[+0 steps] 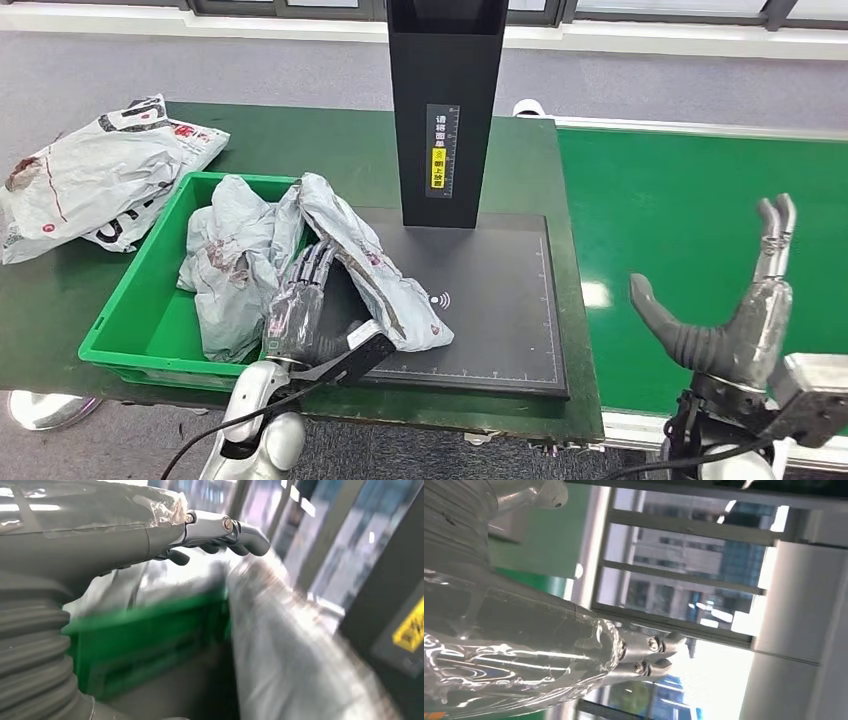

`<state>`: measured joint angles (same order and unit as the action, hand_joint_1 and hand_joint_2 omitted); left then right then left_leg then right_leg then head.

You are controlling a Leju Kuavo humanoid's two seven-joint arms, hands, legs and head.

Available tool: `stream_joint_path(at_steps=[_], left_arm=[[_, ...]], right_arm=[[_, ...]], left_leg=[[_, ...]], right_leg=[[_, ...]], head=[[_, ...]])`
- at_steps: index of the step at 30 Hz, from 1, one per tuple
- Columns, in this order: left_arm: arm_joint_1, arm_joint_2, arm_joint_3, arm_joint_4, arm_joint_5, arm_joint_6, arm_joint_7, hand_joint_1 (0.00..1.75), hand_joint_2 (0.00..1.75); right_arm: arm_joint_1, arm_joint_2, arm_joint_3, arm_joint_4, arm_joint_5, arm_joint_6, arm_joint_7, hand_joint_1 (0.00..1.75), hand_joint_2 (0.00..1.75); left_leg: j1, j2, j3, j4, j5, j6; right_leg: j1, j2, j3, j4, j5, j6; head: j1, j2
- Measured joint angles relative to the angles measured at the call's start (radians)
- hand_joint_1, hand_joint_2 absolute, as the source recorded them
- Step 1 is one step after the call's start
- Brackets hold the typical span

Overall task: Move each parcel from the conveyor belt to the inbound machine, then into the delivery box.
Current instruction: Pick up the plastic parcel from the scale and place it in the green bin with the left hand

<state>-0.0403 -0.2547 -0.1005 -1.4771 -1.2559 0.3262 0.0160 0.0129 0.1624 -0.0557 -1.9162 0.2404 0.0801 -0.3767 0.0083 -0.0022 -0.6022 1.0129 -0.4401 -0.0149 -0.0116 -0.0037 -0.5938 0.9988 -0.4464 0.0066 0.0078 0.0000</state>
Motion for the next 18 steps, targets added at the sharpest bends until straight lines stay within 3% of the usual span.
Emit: stream_joint_path(at_steps=[9, 18], left_arm=[[-0.052, -0.014, -0.032, -0.026, -0.111, 0.048, 0.013, 0.00, 1.75], [-0.235, -0.016, -0.201, 0.032, -0.210, 0.035, 0.064, 0.00, 1.75]], right_arm=[[0.026, 0.042, -0.016, -0.067, 0.035, 0.012, -0.001, 0.00, 1.75], [-0.007, 0.050, -0.005, 0.000, 0.092, 0.058, 0.018, 0.00, 1.75]], left_leg=[[0.000, 0.000, 0.000, 0.000, 0.000, 0.000], [0.000, 0.000, 0.000, 0.000, 0.001, 0.001]], right_leg=[[0.000, 0.000, 0.001, 0.000, 0.000, 0.000], [0.000, -0.001, 0.001, 0.000, 0.001, 0.001]], head=[[0.000, 0.000], [0.000, 0.000]])
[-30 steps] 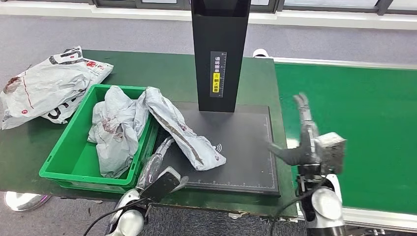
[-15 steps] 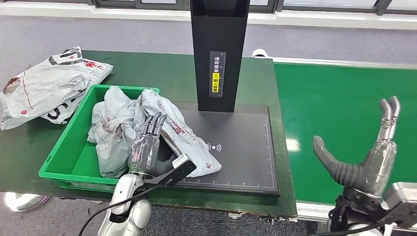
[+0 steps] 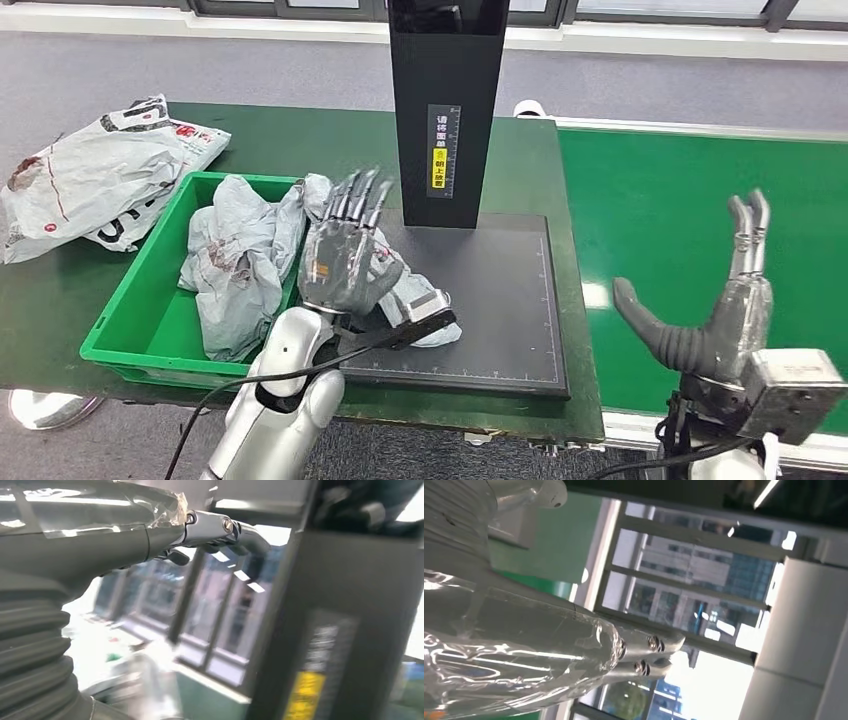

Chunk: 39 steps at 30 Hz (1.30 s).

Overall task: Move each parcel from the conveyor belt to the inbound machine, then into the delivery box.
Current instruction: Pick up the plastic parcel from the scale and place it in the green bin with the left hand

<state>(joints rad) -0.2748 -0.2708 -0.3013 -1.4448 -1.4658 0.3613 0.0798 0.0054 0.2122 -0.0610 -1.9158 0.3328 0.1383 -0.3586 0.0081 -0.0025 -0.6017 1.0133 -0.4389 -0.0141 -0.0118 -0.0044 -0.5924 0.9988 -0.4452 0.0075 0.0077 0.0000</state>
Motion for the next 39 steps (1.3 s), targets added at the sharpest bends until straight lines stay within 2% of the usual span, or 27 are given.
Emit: stream_joint_path(at_steps=[4, 8, 13, 17, 22, 26, 29, 31, 35, 39], left_arm=[[-0.084, -0.009, -0.099, 0.087, 0.055, -0.080, -0.027, 0.00, 1.75], [-0.142, -0.018, -0.153, 0.187, 0.138, -0.180, -0.075, 0.00, 1.75], [-0.272, -0.043, -0.240, 0.499, 0.192, -0.367, -0.146, 0.00, 1.75], [-0.334, -0.060, -0.294, 0.709, 0.194, -0.406, -0.173, 0.00, 1.75], [-0.387, -0.071, -0.321, 0.834, 0.195, -0.420, -0.178, 0.00, 1.75], [-0.433, -0.073, -0.358, 0.896, 0.155, -0.542, -0.182, 0.00, 1.75], [-0.475, -0.060, -0.403, 0.941, 0.117, -0.645, -0.198, 0.00, 1.75], [-0.502, -0.041, -0.432, 0.963, 0.092, -0.676, -0.198, 0.00, 1.75], [-0.551, 0.022, -0.473, 0.992, 0.063, -0.684, -0.165, 0.00, 1.75], [-0.593, 0.073, -0.479, 0.999, 0.074, -0.662, -0.129, 0.00, 1.75]], right_arm=[[-0.009, 0.011, 0.001, 0.015, 0.013, 0.016, 0.003, 0.00, 1.75], [-0.011, 0.016, 0.001, 0.022, 0.016, 0.034, 0.003, 0.00, 1.75], [-0.011, 0.026, -0.002, 0.023, 0.016, 0.070, 0.003, 0.00, 1.75], [-0.010, 0.030, -0.006, 0.023, 0.015, 0.087, 0.003, 0.00, 1.75], [-0.009, 0.030, -0.009, 0.023, 0.015, 0.088, 0.004, 0.00, 1.75], [-0.010, 0.030, -0.009, 0.024, 0.013, 0.094, 0.006, 0.00, 1.75], [-0.017, 0.030, -0.009, 0.034, 0.006, 0.103, 0.011, 0.00, 1.75], [-0.026, 0.030, -0.009, 0.046, 0.001, 0.107, 0.015, 0.00, 1.75], [-0.042, 0.030, -0.009, 0.064, -0.007, 0.112, 0.018, 0.00, 1.75], [-0.037, 0.029, -0.009, 0.066, -0.019, 0.106, 0.018, 0.00, 1.75]], left_leg=[[0.000, 0.000, 0.000, 0.000, 0.000, 0.000], [0.000, 0.000, 0.000, 0.000, 0.000, 0.000], [0.000, 0.001, 0.000, 0.000, 0.000, 0.000], [0.000, 0.003, 0.001, 0.000, 0.000, 0.000], [0.000, 0.002, 0.000, 0.000, 0.000, 0.000], [0.000, 0.002, 0.001, 0.000, 0.000, 0.000], [0.000, 0.001, 0.003, -0.001, -0.004, 0.000], [0.000, 0.003, 0.010, -0.002, -0.011, -0.001], [0.000, 0.006, 0.032, -0.003, -0.024, -0.002], [0.000, 0.005, 0.040, -0.004, -0.020, -0.005]], right_leg=[[0.000, 0.000, 0.000, 0.000, 0.000, 0.000], [0.000, 0.000, 0.000, 0.000, 0.000, 0.000], [0.000, 0.001, 0.000, 0.000, 0.000, 0.000], [0.000, 0.004, -0.001, 0.000, 0.001, 0.000], [0.000, 0.003, 0.000, 0.000, 0.001, 0.000], [0.000, 0.002, 0.002, 0.000, 0.000, 0.000], [0.000, 0.002, 0.010, 0.000, -0.002, -0.001], [0.000, 0.003, 0.020, -0.001, -0.007, -0.002], [0.002, 0.004, 0.040, -0.001, -0.018, -0.003], [0.002, 0.003, 0.045, 0.000, -0.019, -0.006]], head=[[0.000, 0.000], [0.000, 0.000], [0.000, 0.000], [0.000, 0.000], [0.000, 0.000], [0.000, 0.000], [0.000, 0.000], [0.000, 0.000], [0.000, 0.000], [0.000, 0.000]])
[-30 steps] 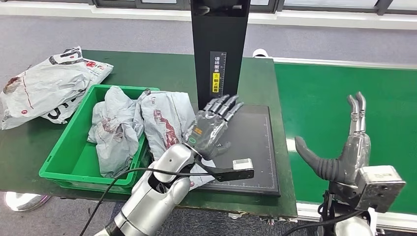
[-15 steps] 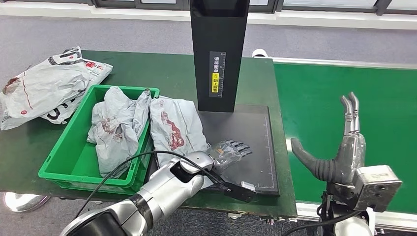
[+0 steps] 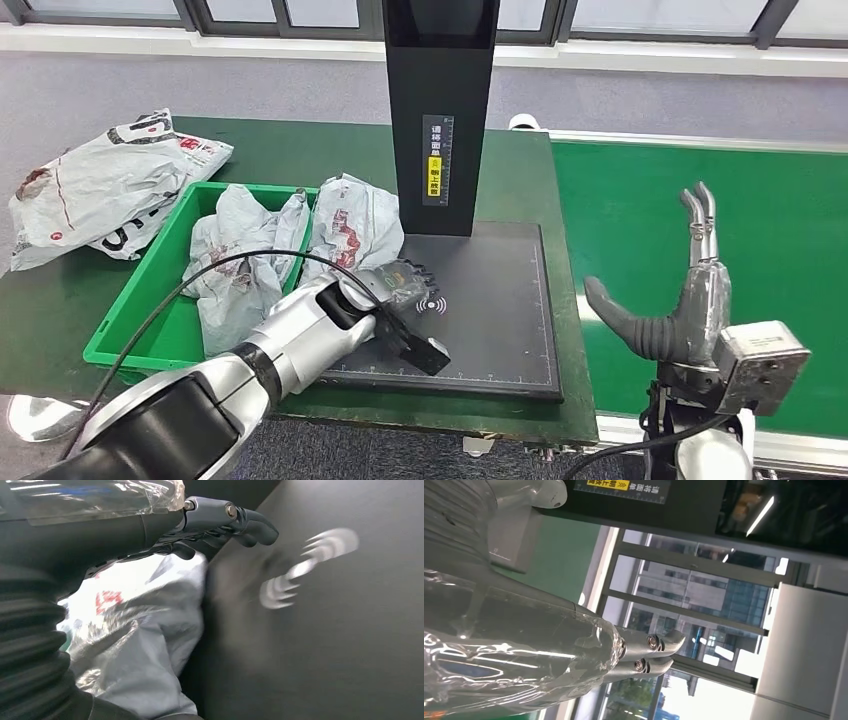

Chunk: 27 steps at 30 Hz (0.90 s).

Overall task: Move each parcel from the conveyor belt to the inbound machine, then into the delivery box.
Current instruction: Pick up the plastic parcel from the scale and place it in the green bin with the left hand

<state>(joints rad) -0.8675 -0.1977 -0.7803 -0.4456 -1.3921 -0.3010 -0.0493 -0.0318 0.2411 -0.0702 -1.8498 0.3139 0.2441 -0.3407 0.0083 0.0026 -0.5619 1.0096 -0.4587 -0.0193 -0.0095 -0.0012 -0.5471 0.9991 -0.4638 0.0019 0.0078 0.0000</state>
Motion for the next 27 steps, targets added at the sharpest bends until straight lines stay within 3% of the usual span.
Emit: stream_joint_path(at_steps=[5, 8, 12, 16, 22, 23, 25, 26, 27], left_arm=[[-0.024, 0.028, 0.001, -0.011, 0.022, 0.015, 0.003, 0.00, 1.75], [-0.011, 0.036, 0.013, -0.055, 0.074, 0.051, -0.036, 0.00, 1.75], [0.031, 0.055, 0.048, -0.271, 0.249, 0.008, -0.110, 0.00, 1.75], [0.069, 0.084, 0.073, -0.527, 0.391, -0.068, -0.107, 0.00, 1.75], [0.111, 0.123, 0.094, -0.727, 0.464, -0.030, -0.090, 0.00, 1.75], [0.115, 0.131, 0.096, -0.755, 0.462, -0.023, -0.068, 0.04, 1.75], [0.118, 0.148, 0.097, -0.793, 0.424, -0.010, -0.003, 0.84, 1.75], [0.118, 0.155, 0.098, -0.798, 0.389, -0.002, 0.031, 0.93, 1.75], [0.118, 0.163, 0.098, -0.793, 0.344, 0.009, 0.065, 0.88, 1.75]], right_arm=[[0.025, -0.005, 0.000, -0.001, -0.011, -0.012, -0.005, 0.00, 1.75], [0.047, -0.011, 0.000, -0.003, -0.014, -0.031, -0.013, 0.00, 1.75], [0.083, -0.024, -0.003, -0.012, -0.029, -0.044, -0.020, 0.00, 1.75], [0.095, -0.034, -0.010, -0.013, -0.039, -0.037, -0.020, 0.00, 1.75], [0.092, -0.043, -0.013, -0.012, -0.046, -0.028, -0.017, 0.00, 1.75], [0.089, -0.043, -0.013, -0.012, -0.047, -0.026, -0.016, 0.00, 1.75], [0.082, -0.045, -0.015, -0.010, -0.048, -0.023, -0.014, 0.00, 1.75], [0.079, -0.046, -0.015, -0.010, -0.049, -0.021, -0.014, 0.00, 1.75], [0.076, -0.048, -0.015, -0.008, -0.050, -0.020, -0.014, 0.00, 1.75]], left_leg=[[0.000, -0.002, -0.002, 0.000, 0.011, -0.003], [0.000, -0.002, -0.006, 0.000, 0.011, -0.003], [0.000, -0.004, -0.016, 0.000, 0.012, -0.002], [0.000, -0.003, -0.019, 0.000, 0.012, -0.002], [0.000, -0.003, -0.021, 0.000, 0.012, -0.002], [0.000, -0.004, -0.021, 0.000, 0.012, -0.002], [0.000, -0.003, -0.021, 0.000, 0.012, -0.002], [0.000, -0.003, -0.021, 0.000, 0.012, -0.002], [0.000, -0.003, -0.021, 0.000, 0.012, -0.002]], right_leg=[[0.000, 0.000, -0.011, 0.002, 0.009, -0.003], [0.000, 0.000, -0.015, 0.002, 0.009, -0.004], [-0.001, -0.002, -0.024, 0.002, 0.009, -0.003], [-0.002, -0.001, -0.028, 0.002, 0.010, -0.002], [-0.001, -0.001, -0.029, 0.002, 0.010, -0.002], [-0.001, -0.001, -0.029, 0.002, 0.010, -0.002], [-0.001, -0.001, -0.030, 0.002, 0.010, -0.002], [-0.001, -0.001, -0.030, 0.002, 0.010, -0.002], [-0.001, -0.001, -0.030, 0.002, 0.010, -0.002]], head=[[0.000, 0.000], [0.000, 0.000], [0.000, 0.000], [0.000, 0.000], [0.000, 0.000], [0.000, 0.000], [0.000, 0.000], [0.000, 0.000], [0.000, 0.000]])
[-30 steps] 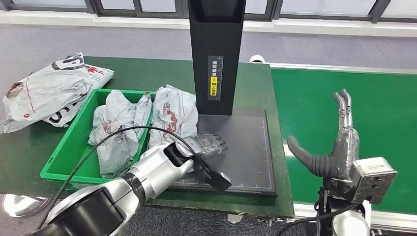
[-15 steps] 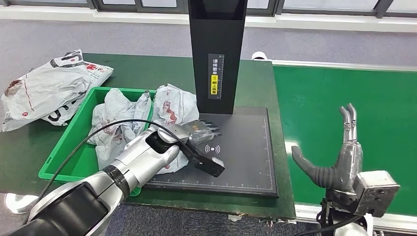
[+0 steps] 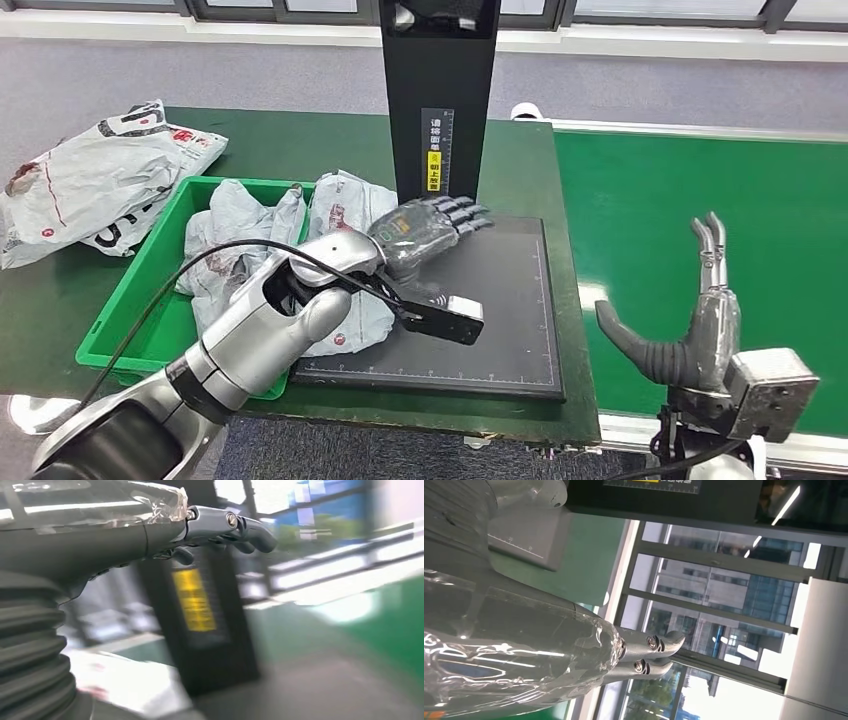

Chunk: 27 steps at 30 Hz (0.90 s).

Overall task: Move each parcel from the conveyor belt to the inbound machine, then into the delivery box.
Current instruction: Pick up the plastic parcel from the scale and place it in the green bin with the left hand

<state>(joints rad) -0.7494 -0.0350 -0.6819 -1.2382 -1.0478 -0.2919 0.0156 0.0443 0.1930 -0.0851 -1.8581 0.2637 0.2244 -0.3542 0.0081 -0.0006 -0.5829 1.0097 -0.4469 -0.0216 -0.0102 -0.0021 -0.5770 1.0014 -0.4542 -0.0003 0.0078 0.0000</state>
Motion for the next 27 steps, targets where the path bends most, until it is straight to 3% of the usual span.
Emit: stream_joint_path(at_steps=[2, 3, 11, 21, 22, 26, 27], left_arm=[[0.000, 0.011, 0.001, 0.037, -0.087, 0.025, 0.044, 0.09, 1.75], [0.001, 0.015, 0.002, 0.065, -0.123, 0.039, 0.056, 0.00, 1.75], [0.004, 0.038, 0.047, 0.259, -0.272, 0.103, 0.116, 0.00, 1.75], [-0.001, 0.064, 0.145, 0.422, -0.375, 0.059, 0.124, 0.00, 1.75], [-0.002, 0.065, 0.148, 0.436, -0.377, 0.054, 0.122, 0.06, 1.75], [-0.007, 0.072, 0.166, 0.506, -0.369, 0.017, 0.070, 1.69, 1.75], [-0.011, 0.074, 0.169, 0.529, -0.362, 0.009, 0.047, 1.75, 1.75]], right_arm=[[-0.009, -0.003, 0.000, 0.007, -0.001, 0.002, 0.000, 0.00, 1.75], [-0.015, -0.004, 0.000, 0.012, -0.002, 0.002, 0.000, 0.00, 1.75], [-0.035, -0.013, 0.007, 0.041, -0.004, 0.007, -0.001, 0.00, 1.75], [-0.081, -0.015, 0.022, 0.086, -0.006, 0.024, 0.011, 0.00, 1.75], [-0.087, -0.015, 0.024, 0.091, -0.006, 0.024, 0.012, 0.00, 1.75], [-0.107, -0.016, 0.035, 0.110, -0.006, 0.027, 0.017, 0.00, 1.75], [-0.111, -0.017, 0.038, 0.115, -0.006, 0.027, 0.018, 0.00, 1.75]], left_leg=[[0.000, 0.000, 0.000, 0.000, 0.000, 0.000], [0.000, 0.000, 0.000, 0.000, 0.001, 0.000], [0.000, 0.000, -0.001, 0.000, 0.002, 0.000], [0.000, 0.000, -0.003, 0.000, 0.002, -0.001], [0.000, 0.000, -0.003, 0.000, 0.002, -0.001], [0.000, 0.000, -0.003, 0.000, 0.002, -0.001], [0.000, -0.001, -0.003, 0.000, 0.002, -0.001]], right_leg=[[0.000, 0.000, 0.000, 0.000, 0.000, 0.000], [0.000, 0.000, 0.000, 0.000, 0.000, 0.000], [0.000, 0.000, -0.001, 0.000, 0.000, 0.000], [0.000, 0.000, -0.003, 0.001, 0.001, 0.000], [0.000, 0.000, -0.003, 0.001, 0.001, 0.000], [0.000, 0.000, -0.003, 0.001, 0.001, 0.000], [0.000, 0.000, -0.003, 0.001, 0.001, 0.000]], head=[[0.000, 0.000], [0.000, 0.000], [0.000, 0.000], [0.000, 0.000], [0.000, 0.000], [0.000, 0.000], [0.000, 0.000]])
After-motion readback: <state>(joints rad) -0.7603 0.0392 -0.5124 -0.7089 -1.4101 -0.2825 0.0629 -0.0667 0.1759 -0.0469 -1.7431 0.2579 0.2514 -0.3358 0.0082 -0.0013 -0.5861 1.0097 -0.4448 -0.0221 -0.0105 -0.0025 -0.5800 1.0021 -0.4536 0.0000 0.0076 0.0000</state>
